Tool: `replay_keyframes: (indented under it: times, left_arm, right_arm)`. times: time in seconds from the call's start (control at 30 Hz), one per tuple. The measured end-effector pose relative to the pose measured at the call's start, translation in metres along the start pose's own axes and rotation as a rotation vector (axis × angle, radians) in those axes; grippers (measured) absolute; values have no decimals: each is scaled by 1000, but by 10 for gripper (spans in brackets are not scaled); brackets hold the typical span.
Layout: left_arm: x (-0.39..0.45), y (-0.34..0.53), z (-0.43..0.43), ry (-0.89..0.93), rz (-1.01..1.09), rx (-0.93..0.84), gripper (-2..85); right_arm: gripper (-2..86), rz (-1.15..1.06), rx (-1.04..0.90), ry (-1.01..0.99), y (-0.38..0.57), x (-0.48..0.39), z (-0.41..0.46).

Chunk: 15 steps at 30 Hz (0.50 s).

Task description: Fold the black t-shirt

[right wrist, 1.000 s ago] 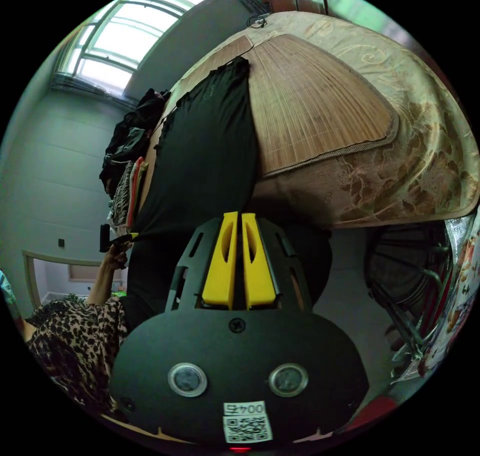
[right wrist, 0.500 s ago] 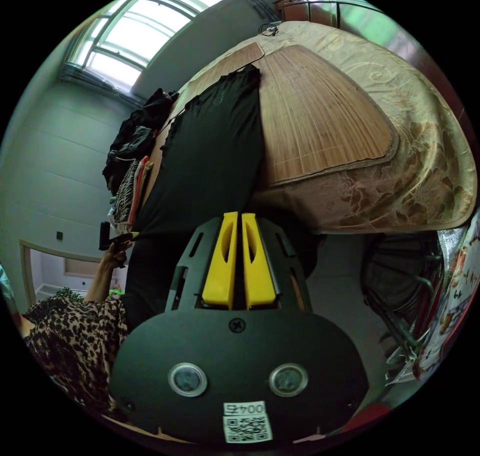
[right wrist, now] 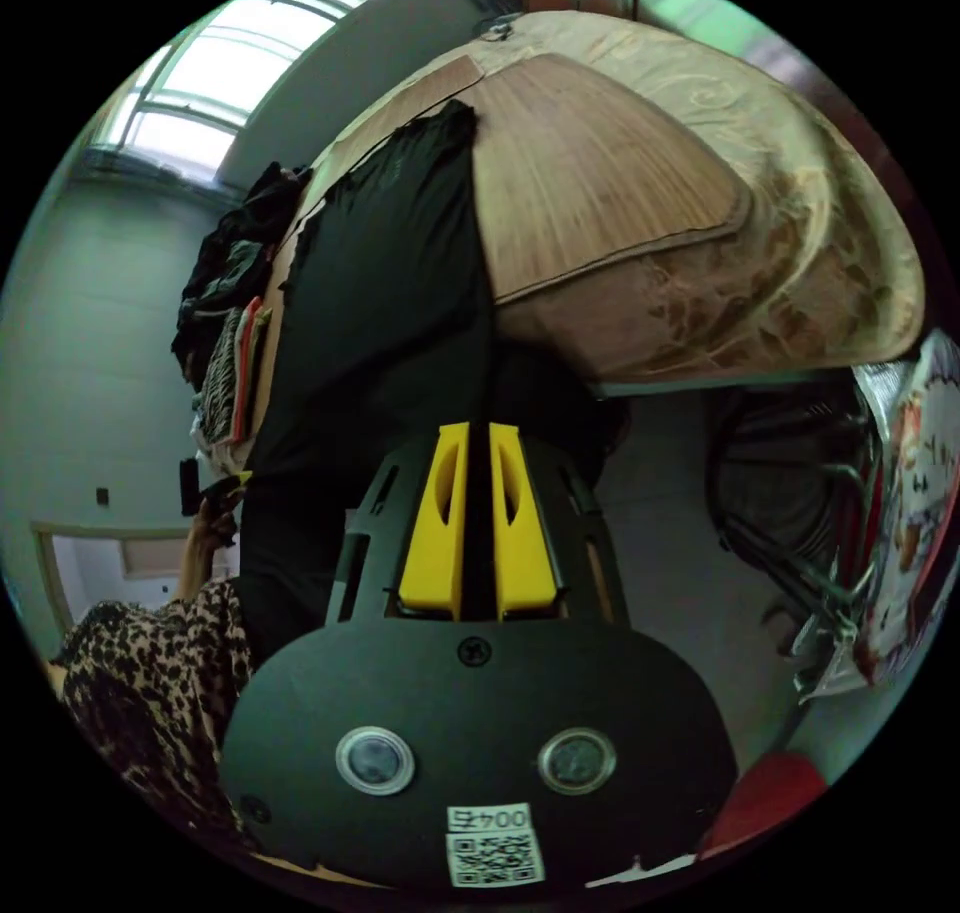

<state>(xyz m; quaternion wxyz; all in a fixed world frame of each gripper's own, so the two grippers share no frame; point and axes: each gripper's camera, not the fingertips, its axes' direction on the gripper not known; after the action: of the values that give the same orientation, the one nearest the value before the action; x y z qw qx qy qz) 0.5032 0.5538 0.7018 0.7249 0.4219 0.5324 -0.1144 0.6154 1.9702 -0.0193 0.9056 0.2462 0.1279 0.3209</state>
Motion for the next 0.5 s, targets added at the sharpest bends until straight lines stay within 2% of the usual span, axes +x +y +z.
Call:
replay_keyframes:
  times: [0.13, 0.23, 0.37, 0.5]
  left_arm:
    - [8, 18, -22, -164, -42, 117, 9]
    - [47, 17, -27, -438, 35, 199, 5]
    - [94, -15, 13, -526, 176, 159, 5]
    - [142, -56, 85, -676, 313, 85, 5]
  right_arm:
    - [81, 41, 150, 99, 8, -32, -24]
    - [58, -102, 209, 264, 2, -92, -22]
    - [0, -360, 133, 382, -18, -186, 32]
    - [-6, -426, 73, 544, -32, -238, 85]
